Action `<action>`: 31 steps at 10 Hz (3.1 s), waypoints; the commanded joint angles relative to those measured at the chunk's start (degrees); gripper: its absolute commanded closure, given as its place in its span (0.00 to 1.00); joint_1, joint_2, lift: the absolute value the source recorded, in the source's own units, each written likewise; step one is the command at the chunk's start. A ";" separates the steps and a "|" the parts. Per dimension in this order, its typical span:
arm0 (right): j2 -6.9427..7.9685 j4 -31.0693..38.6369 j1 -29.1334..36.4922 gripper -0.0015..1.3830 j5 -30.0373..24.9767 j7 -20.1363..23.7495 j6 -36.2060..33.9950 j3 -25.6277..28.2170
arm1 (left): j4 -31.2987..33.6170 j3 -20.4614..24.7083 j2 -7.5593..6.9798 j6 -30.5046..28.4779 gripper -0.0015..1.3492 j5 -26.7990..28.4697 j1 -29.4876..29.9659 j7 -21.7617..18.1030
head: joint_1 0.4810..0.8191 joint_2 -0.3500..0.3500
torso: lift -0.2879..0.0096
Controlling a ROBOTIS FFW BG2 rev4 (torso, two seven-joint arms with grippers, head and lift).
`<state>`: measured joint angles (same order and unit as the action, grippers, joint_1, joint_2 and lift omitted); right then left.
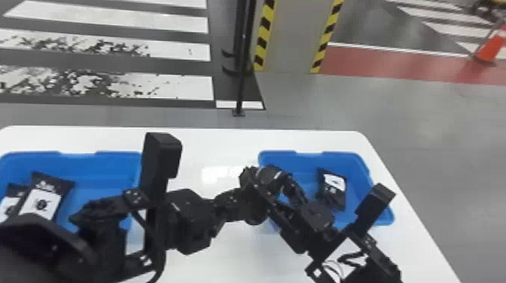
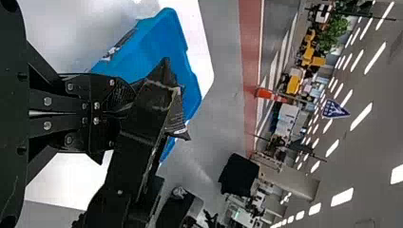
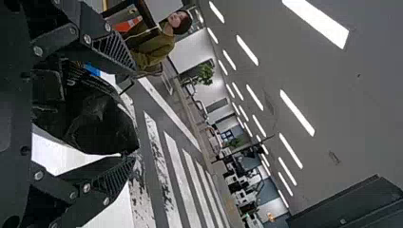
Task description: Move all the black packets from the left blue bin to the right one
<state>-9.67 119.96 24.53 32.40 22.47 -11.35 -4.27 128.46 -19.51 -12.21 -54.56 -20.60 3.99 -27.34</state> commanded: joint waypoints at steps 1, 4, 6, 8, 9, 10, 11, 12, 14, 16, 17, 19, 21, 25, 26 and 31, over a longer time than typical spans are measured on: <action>0.18 -0.08 -0.21 0.85 0.39 -0.59 1.65 -0.07 | 0.00 -0.26 -0.01 0.14 0.89 -0.31 -0.05 -0.08 | 0.63 0.21 | 0.50; 0.27 -0.08 -0.21 0.93 0.62 -0.59 1.65 -0.07 | 0.00 0.43 0.17 0.99 0.79 -1.79 0.51 0.27 | 0.63 0.19 | 0.50; 0.27 -0.92 -1.05 0.93 1.08 -0.59 1.65 0.61 | 0.00 3.97 0.70 0.99 0.09 -1.68 3.60 0.53 | 0.63 0.20 | 0.50; -0.17 -3.03 -3.16 0.93 0.28 -0.59 1.65 2.10 | 2.11 9.34 1.22 1.55 0.11 -1.91 8.67 0.18 | 0.63 0.23 | 0.50; -0.53 -5.57 -5.27 0.93 -1.55 -0.59 1.65 3.47 | 4.78 12.54 1.57 1.41 0.13 -1.33 11.62 0.18 | 0.63 0.25 | 0.50; -0.79 -8.66 -7.66 0.93 -3.38 -0.59 1.65 5.07 | 7.17 15.97 2.10 1.13 0.13 -0.53 14.57 0.09 | 0.63 0.27 | 0.50; -1.14 -12.32 -10.33 0.93 -6.01 -0.59 1.65 6.55 | 9.56 19.51 2.72 1.13 0.13 0.38 17.38 0.09 | 0.63 0.28 | 0.50; -1.23 -16.53 -13.14 0.92 -9.32 -0.59 1.65 8.50 | 10.83 22.48 3.16 0.84 0.13 0.95 19.21 0.09 | 0.63 0.29 | 0.50; -1.32 -23.85 -17.08 0.90 -14.69 -0.59 1.23 12.27 | 12.24 26.36 4.04 0.42 0.13 1.41 21.32 -0.08 | 0.63 0.29 | 0.50; -1.32 -27.08 -17.79 0.40 -17.66 -0.59 0.10 14.10 | 13.22 29.22 4.83 0.56 0.13 2.21 22.59 -0.08 | 0.63 0.26 | 0.50; -0.79 -25.39 -16.24 0.15 -18.92 -0.94 0.38 15.01 | 13.92 30.82 5.18 0.56 0.13 3.01 23.15 -0.08 | 0.63 0.26 | 0.50; 0.97 -17.24 -8.22 0.09 -19.83 -3.14 2.63 16.61 | 14.20 33.56 5.44 0.42 0.13 4.04 23.15 -0.08 | 0.63 0.27 | 0.50; 2.90 -5.57 1.62 0.09 -22.46 -5.16 5.58 16.84 | 14.35 36.53 5.79 -1.12 0.13 5.86 22.87 -0.08 | 0.63 0.30 | 0.50; 6.33 7.09 13.29 0.09 -20.06 -5.77 9.94 16.84 | 13.64 42.70 5.18 -9.70 0.13 16.95 17.81 0.45 | 0.63 0.50 | 0.50; 6.51 8.50 14.70 0.09 -19.49 -5.77 9.94 16.61 | 11.39 43.16 4.47 -11.81 0.13 19.23 15.42 0.62 | 0.63 0.57 | 0.50; 6.59 9.20 17.51 0.10 -16.63 -5.77 9.94 13.18 | -8.15 39.16 2.01 -13.92 0.13 26.89 2.20 0.88 | 0.63 0.79 | 0.50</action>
<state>-3.08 129.28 41.93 15.49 16.70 -1.40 9.24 122.53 20.31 -10.05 -68.45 5.84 7.53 -26.47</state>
